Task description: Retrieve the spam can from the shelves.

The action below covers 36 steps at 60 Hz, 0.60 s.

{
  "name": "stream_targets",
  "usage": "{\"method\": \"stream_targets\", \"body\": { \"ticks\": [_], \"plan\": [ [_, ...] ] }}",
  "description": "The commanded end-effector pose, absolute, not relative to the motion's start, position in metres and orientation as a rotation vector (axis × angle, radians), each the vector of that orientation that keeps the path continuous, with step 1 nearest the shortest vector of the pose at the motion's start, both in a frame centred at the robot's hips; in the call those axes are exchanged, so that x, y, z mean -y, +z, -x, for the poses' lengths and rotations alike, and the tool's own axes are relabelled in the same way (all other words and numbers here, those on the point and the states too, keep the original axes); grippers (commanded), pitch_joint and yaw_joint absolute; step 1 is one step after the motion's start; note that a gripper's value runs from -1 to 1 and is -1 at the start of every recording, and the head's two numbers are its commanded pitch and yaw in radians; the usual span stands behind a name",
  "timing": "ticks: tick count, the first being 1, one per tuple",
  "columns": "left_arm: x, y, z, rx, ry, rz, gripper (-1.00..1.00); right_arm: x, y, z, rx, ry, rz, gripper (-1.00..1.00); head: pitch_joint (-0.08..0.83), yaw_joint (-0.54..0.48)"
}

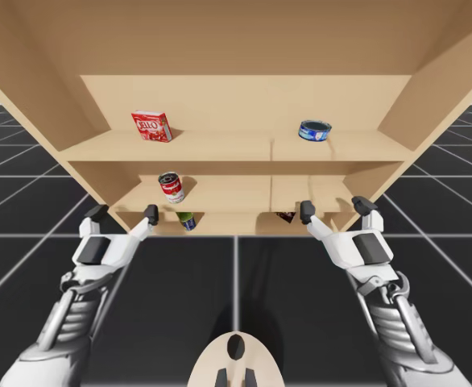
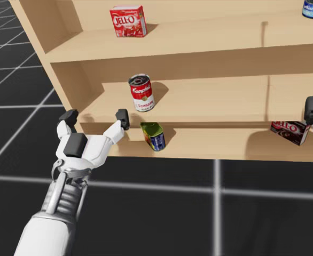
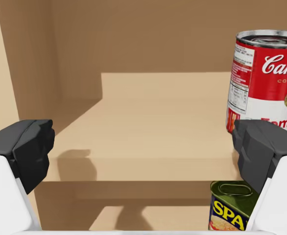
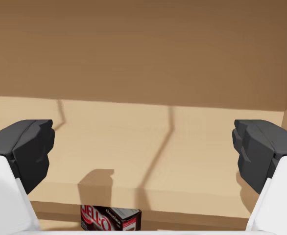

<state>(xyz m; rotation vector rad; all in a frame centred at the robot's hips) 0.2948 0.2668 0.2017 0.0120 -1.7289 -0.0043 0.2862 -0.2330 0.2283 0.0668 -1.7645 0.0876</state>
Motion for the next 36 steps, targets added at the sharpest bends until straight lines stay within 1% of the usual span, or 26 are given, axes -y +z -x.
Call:
{"method": "stream_targets", "body": {
  "ticks": [1,5,7,8,12,13,15,16,18,22,26,27,30,31,36],
  "plan": [
    [-0.254,0.213,-0.283,1.717,0.017,0.029,-1.00,0.231,0.227,-0.287,1.762,0.074,-0.074,-1.00,0.576,0.24],
    [-0.248,0.225,-0.272,1.707,0.041,0.010,-1.00,0.231,0.226,-0.288,1.759,0.071,-0.075,-1.00,0.578,0.24],
    [-0.245,0.227,-0.269,1.673,0.083,0.009,-1.00,0.231,0.226,-0.288,1.758,0.070,-0.074,-1.00,0.578,0.24],
    [-0.242,0.230,-0.264,1.622,0.085,0.032,-1.00,0.231,0.225,-0.288,1.757,0.071,-0.074,-1.00,0.580,0.24],
    [-0.236,0.229,-0.257,1.576,0.103,0.042,-1.00,0.231,0.225,-0.289,1.755,0.071,-0.075,-1.00,0.583,0.24],
    [-0.232,0.228,-0.252,1.543,0.105,0.056,-1.00,0.231,0.225,-0.289,1.755,0.070,-0.074,-1.00,0.584,0.24],
    [-0.229,0.226,-0.249,1.537,0.115,0.064,-1.00,0.232,0.224,-0.290,1.755,0.071,-0.073,-1.00,0.585,0.25],
    [-0.227,0.223,-0.247,1.522,0.129,0.080,-1.00,0.232,0.224,-0.290,1.755,0.071,-0.073,-1.00,0.586,0.25],
    [-0.223,0.219,-0.243,1.510,0.107,0.083,-1.00,0.232,0.224,-0.290,1.755,0.069,-0.074,-1.00,0.586,0.25],
    [-0.217,0.210,-0.238,1.485,0.103,0.095,-1.00,0.232,0.224,-0.290,1.755,0.068,-0.075,-1.00,0.587,0.25],
    [-0.209,0.198,-0.234,1.464,0.089,0.114,-1.00,0.232,0.224,-0.291,1.755,0.068,-0.076,-1.00,0.588,0.25],
    [-0.205,0.191,-0.233,1.443,0.087,0.121,-1.00,0.232,0.224,-0.291,1.755,0.068,-0.076,-1.00,0.590,0.25],
    [-0.202,0.184,-0.234,1.444,0.073,0.127,-1.00,0.232,0.224,-0.291,1.754,0.067,-0.077,-1.00,0.590,0.26],
    [-0.198,0.177,-0.236,1.438,0.080,0.147,-1.00,0.232,0.224,-0.291,1.754,0.067,-0.078,-1.00,0.590,0.26],
    [-0.190,0.163,-0.243,1.417,0.073,0.190,-1.00,0.232,0.224,-0.291,1.755,0.067,-0.079,-1.00,0.591,0.26]
  ]
}}
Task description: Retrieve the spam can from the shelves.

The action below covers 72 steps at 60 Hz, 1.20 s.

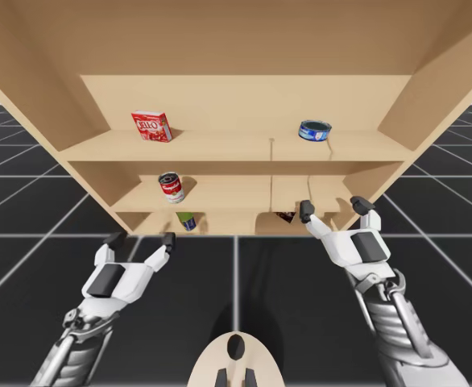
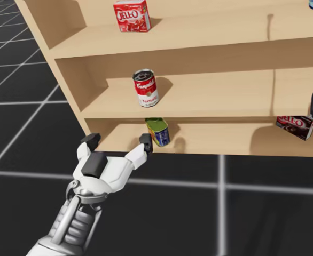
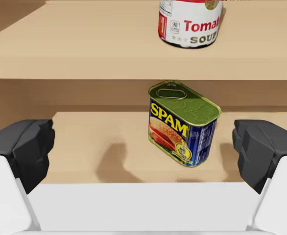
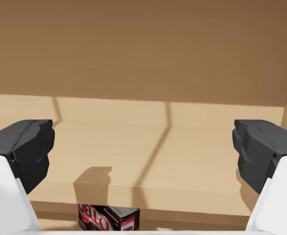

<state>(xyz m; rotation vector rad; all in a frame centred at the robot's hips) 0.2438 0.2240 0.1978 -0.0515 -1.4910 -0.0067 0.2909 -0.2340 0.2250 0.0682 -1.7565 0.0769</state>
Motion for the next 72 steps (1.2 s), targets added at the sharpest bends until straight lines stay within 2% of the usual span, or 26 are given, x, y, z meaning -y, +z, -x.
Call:
{"method": "stream_targets", "body": {
  "ticks": [1,14,35,48,51,62,63,64,66,69,72],
  "plan": [
    [-0.190,0.163,-0.243,1.417,0.073,0.190,-1.00,0.232,0.224,-0.291,1.755,0.067,-0.079,-1.00,0.591,0.26],
    [-0.176,0.132,-0.284,1.413,0.061,0.222,-1.00,0.233,0.225,-0.291,1.760,0.067,-0.076,-1.00,0.594,0.27],
    [-0.144,0.121,-0.334,1.411,0.063,0.143,-1.00,0.233,0.225,-0.290,1.766,0.066,-0.072,-1.00,0.601,0.27],
    [-0.135,0.105,-0.372,1.352,0.106,0.099,-1.00,0.234,0.226,-0.290,1.771,0.064,-0.066,-1.00,0.605,0.27],
    [-0.133,0.100,-0.376,1.326,0.122,0.113,-1.00,0.234,0.226,-0.290,1.772,0.063,-0.066,-1.00,0.607,0.27],
    [-0.132,0.094,-0.379,1.327,0.104,0.102,-1.00,0.234,0.226,-0.290,1.776,0.063,-0.064,-1.00,0.611,0.27],
    [-0.132,0.094,-0.379,1.334,0.101,0.096,-0.88,0.234,0.226,-0.290,1.776,0.063,-0.063,-1.00,0.611,0.28],
    [-0.132,0.094,-0.378,1.339,0.105,0.094,-0.55,0.234,0.226,-0.290,1.776,0.063,-0.063,-1.00,0.611,0.27],
    [-0.132,0.094,-0.378,1.334,0.104,0.101,0.77,0.234,0.226,-0.290,1.775,0.062,-0.063,-1.00,0.610,0.28],
    [-0.131,0.094,-0.377,1.338,0.101,0.099,0.96,0.234,0.226,-0.290,1.774,0.064,-0.063,-1.00,0.610,0.28],
    [-0.131,0.094,-0.375,1.331,0.101,0.104,0.99,0.234,0.225,-0.290,1.773,0.064,-0.063,-1.00,0.610,0.28]
  ]
}}
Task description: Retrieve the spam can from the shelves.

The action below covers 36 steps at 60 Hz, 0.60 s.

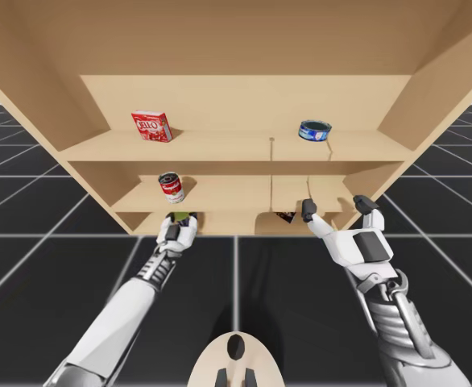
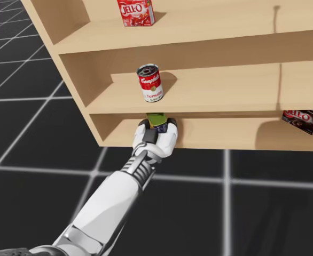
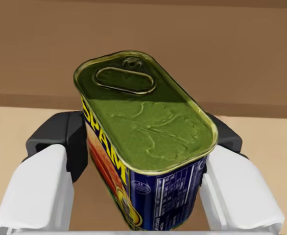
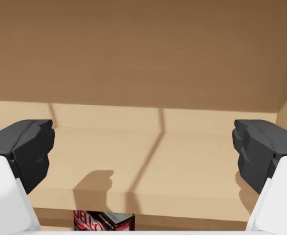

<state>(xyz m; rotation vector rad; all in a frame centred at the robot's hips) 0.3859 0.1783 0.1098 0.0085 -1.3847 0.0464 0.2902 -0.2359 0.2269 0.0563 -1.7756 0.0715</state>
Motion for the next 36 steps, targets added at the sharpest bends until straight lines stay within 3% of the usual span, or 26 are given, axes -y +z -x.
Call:
{"method": "stream_targets", "body": {
  "ticks": [1,11,23,36],
  "plan": [
    [-0.131,0.094,-0.375,1.333,0.101,0.101,1.00,0.234,0.225,-0.290,1.772,0.064,-0.063,-1.00,0.610,0.28],
    [-0.133,0.096,-0.373,1.344,0.115,0.099,1.00,0.233,0.225,-0.290,1.771,0.065,-0.062,-1.00,0.609,0.28],
    [-0.138,0.112,-0.369,1.426,0.128,0.107,1.00,0.233,0.225,-0.291,1.771,0.061,-0.061,-1.00,0.608,0.28],
    [-0.147,0.130,-0.348,1.449,0.111,0.100,1.00,0.233,0.225,-0.291,1.771,0.063,-0.061,-1.00,0.604,0.28]
  ]
}}
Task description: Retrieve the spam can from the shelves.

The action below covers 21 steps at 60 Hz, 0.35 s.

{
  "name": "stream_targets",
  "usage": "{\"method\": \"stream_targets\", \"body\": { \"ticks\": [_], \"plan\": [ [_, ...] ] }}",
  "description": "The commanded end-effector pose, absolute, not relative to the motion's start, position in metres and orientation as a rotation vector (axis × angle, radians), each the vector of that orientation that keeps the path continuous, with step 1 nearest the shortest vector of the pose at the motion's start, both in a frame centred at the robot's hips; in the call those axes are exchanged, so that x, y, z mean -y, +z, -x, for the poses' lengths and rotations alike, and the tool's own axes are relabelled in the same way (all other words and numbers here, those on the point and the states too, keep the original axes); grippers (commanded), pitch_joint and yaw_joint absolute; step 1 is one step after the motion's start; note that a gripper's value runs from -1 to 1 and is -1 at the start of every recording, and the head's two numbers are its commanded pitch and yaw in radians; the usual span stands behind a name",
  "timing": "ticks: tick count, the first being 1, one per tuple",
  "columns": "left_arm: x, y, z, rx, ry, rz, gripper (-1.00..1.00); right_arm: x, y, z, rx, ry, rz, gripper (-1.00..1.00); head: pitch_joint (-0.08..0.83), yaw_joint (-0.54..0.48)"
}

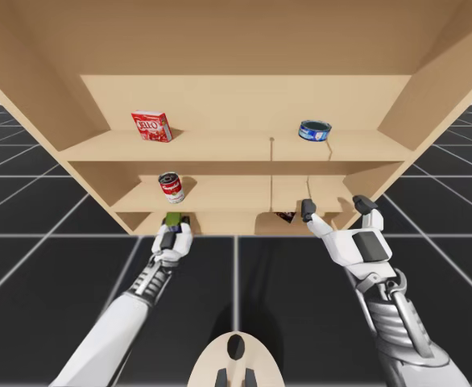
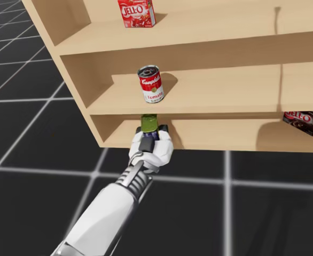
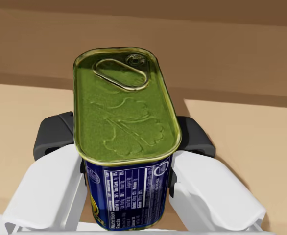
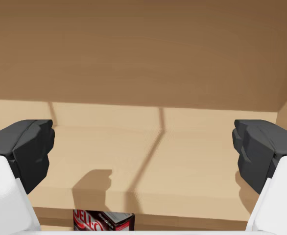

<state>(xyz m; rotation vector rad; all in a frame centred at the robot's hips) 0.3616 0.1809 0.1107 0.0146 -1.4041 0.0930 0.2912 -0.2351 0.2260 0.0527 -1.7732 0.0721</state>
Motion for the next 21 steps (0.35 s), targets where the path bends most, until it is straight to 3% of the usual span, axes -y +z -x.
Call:
{"method": "stream_targets", "body": {
  "ticks": [1,11,21],
  "plan": [
    [-0.147,0.131,-0.347,1.450,0.110,0.099,1.00,0.233,0.225,-0.291,1.770,0.063,-0.061,-1.00,0.604,0.28],
    [-0.153,0.143,-0.317,1.476,0.077,0.098,1.00,0.233,0.224,-0.291,1.769,0.064,-0.060,-1.00,0.604,0.28],
    [-0.161,0.147,-0.282,1.435,0.053,0.080,1.00,0.233,0.224,-0.291,1.769,0.065,-0.059,-1.00,0.602,0.28]
  ]
}}
